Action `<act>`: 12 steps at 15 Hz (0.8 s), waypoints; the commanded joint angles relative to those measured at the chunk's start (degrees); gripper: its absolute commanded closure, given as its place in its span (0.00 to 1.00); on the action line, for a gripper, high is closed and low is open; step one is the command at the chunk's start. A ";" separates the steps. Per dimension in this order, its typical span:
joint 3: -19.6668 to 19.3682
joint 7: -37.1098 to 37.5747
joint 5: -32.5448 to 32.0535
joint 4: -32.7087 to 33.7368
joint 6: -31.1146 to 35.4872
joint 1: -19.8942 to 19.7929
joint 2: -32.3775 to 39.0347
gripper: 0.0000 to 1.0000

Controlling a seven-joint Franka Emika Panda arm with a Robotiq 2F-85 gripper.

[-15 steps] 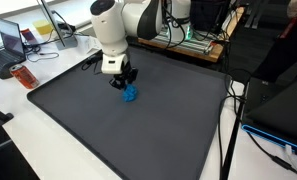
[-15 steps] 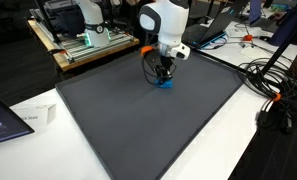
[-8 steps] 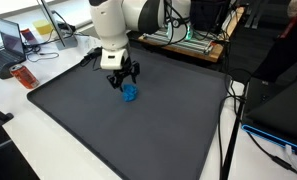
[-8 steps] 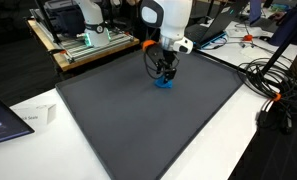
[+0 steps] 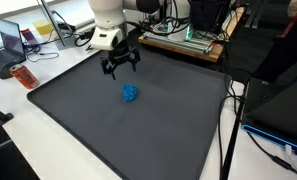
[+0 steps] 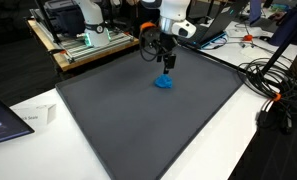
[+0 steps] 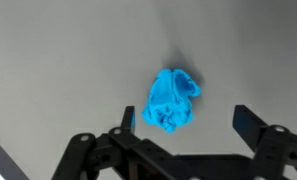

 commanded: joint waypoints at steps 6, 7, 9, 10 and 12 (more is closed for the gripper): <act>0.66 16.58 4.80 -7.85 -3.85 1.32 -12.70 0.00; 0.67 18.49 4.84 -8.91 -3.35 1.65 -14.01 0.00; 0.66 23.12 4.15 -10.93 -2.73 2.66 -16.50 0.00; 0.63 26.42 3.73 -12.03 -2.31 3.27 -17.72 0.00; 0.64 32.59 3.22 -14.25 -1.53 4.34 -20.03 0.00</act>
